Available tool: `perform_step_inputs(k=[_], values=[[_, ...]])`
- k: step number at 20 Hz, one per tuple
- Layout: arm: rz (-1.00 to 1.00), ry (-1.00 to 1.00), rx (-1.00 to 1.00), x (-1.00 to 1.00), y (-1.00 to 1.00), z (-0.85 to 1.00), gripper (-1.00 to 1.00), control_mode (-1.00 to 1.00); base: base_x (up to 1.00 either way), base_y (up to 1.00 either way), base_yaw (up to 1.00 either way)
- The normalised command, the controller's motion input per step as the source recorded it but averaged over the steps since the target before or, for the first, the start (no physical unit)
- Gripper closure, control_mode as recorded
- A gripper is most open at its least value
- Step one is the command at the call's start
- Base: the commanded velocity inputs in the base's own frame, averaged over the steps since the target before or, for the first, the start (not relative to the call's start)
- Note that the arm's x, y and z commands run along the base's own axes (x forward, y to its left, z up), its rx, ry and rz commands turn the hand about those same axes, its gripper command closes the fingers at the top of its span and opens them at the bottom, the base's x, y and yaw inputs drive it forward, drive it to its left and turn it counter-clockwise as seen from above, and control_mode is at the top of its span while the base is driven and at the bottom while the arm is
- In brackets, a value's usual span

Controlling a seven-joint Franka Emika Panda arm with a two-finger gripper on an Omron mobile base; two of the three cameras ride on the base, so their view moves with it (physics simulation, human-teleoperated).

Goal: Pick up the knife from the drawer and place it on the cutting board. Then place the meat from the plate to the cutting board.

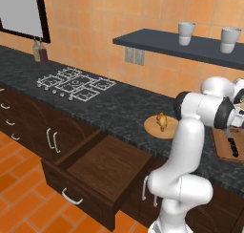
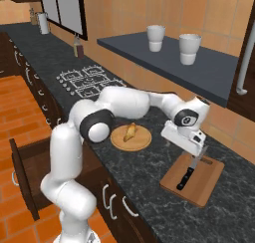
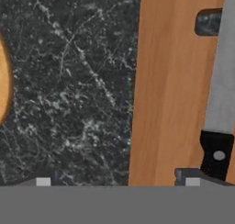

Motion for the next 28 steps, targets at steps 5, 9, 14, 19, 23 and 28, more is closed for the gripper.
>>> perform_step_inputs(k=[5,9,14,19,23,28], values=[[0.0,-0.15,-0.18,0.2,1.0,0.11,-1.0,-1.0,0.0,0.0,0.0],[0.0,-0.05,-0.18,0.46,1.0,0.2,-1.0,-1.0,0.0,0.0,0.0],[0.0,-0.01,-0.12,0.6,1.0,0.09,-1.0,-1.0,0.0,0.0,0.0],[-0.01,0.01,-0.05,0.61,0.98,0.0,-1.0,-1.0,0.0,0.0,0.0],[-0.04,0.04,0.0,0.74,0.47,-0.21,-1.0,-1.0,0.0,0.0,0.0],[-0.07,0.01,0.0,0.18,0.06,-0.21,-1.0,-1.0,0.0,0.0,0.0]])
